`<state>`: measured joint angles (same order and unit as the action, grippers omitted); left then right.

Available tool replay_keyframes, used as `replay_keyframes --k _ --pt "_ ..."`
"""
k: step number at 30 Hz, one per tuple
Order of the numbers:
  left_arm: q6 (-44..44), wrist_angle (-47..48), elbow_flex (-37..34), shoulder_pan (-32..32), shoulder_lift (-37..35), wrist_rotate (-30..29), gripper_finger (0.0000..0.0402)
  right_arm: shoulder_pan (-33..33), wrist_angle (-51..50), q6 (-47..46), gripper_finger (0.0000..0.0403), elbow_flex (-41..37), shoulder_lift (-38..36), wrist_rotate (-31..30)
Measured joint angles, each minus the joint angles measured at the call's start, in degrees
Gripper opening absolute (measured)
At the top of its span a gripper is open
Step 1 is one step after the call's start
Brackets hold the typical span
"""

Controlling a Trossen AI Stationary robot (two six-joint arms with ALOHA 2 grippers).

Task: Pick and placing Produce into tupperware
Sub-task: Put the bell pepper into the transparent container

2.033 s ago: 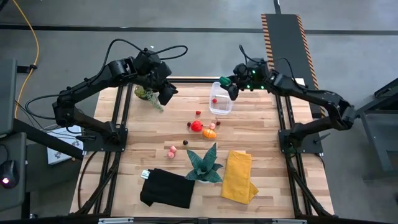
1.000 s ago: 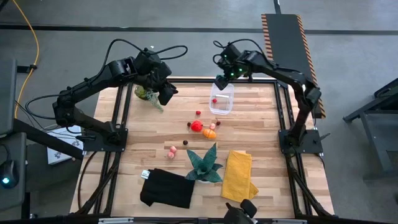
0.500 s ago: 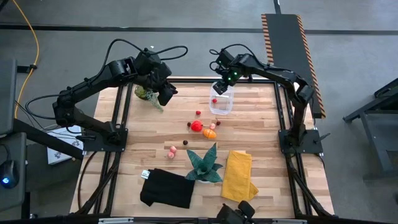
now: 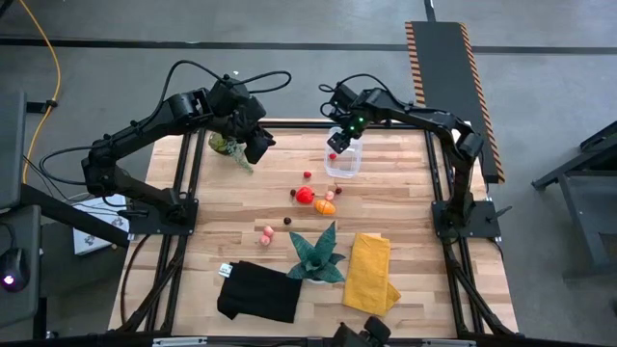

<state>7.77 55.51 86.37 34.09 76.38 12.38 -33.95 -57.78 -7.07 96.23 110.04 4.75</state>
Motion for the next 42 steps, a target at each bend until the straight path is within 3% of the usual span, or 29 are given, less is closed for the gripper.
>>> replay_keyframes --k 42 --pt "0.04 0.57 0.01 0.00 0.00 0.02 0.0095 0.92 -4.06 4.93 0.0229 -0.02 5.35 -0.05"
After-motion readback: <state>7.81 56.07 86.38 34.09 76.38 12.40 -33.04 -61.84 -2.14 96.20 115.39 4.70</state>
